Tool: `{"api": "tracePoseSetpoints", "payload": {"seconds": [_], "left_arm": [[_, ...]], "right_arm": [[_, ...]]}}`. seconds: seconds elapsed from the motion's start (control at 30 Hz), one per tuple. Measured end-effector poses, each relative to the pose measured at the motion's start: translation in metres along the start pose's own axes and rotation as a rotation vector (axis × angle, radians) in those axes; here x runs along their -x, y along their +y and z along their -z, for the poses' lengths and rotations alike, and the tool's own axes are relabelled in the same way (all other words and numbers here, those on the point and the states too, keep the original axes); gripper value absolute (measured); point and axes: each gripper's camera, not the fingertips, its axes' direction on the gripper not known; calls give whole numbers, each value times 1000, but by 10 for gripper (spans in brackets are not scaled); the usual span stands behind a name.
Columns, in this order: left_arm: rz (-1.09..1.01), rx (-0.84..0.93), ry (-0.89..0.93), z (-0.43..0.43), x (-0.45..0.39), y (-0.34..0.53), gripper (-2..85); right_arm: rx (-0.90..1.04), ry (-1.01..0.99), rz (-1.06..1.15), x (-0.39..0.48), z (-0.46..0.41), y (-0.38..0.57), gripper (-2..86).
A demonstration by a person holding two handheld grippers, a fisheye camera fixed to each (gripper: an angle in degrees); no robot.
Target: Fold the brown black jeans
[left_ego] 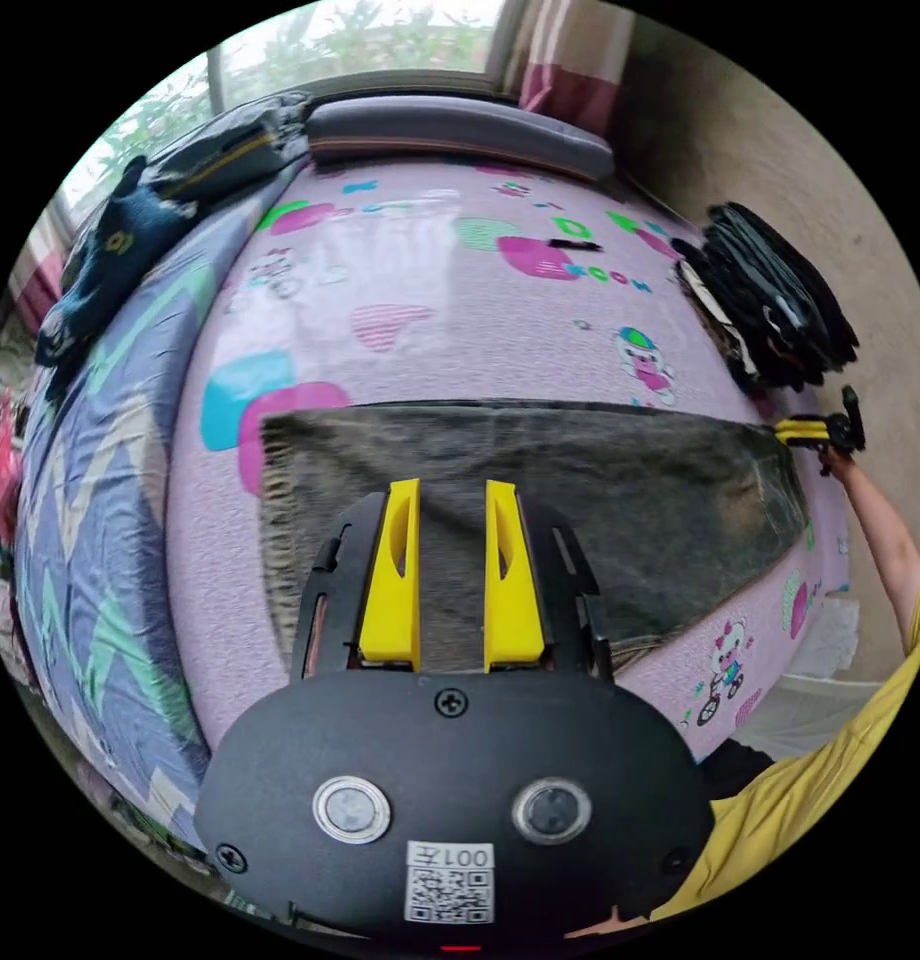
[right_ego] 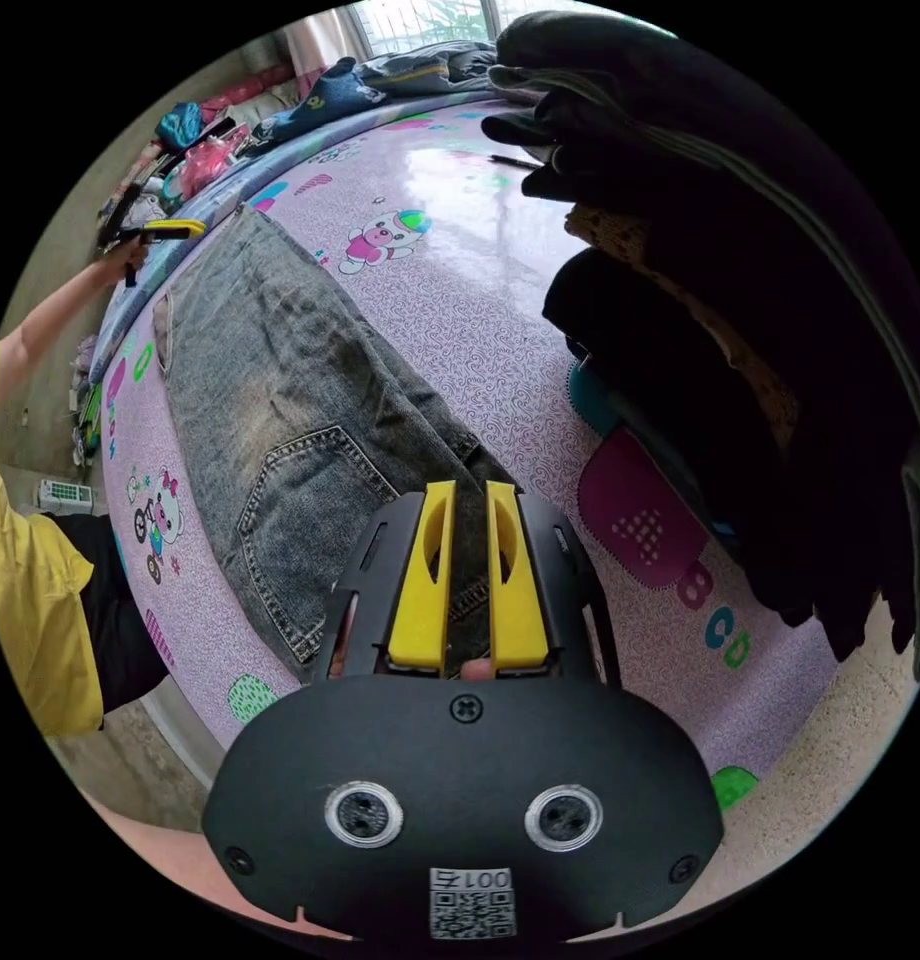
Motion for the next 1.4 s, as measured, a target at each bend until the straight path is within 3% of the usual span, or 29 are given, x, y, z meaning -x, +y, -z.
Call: {"api": "tracePoseSetpoints", "payload": {"seconds": [0.13,0.3,0.5,0.8,0.97,1.23,1.4], "left_arm": [[-49,8,-111,0,46,-20,57],[-522,82,-327,-23,40,-55,58],[-809,249,-348,-69,45,-82,30],[-877,296,-258,-98,65,-99,38],[-877,309,-187,-94,69,-99,-3],[-801,200,-136,-54,81,-86,-10],[-737,144,-148,-31,85,-75,-10]], "right_arm": [[-33,-10,-59,14,12,-20,17],[-144,-58,-142,44,32,-47,10],[-204,-111,-236,71,38,-76,7],[-215,-136,-372,82,30,-98,10],[-176,-101,-369,85,28,-108,21],[197,130,-140,97,2,-126,75],[335,208,10,99,-20,-139,76]]}}
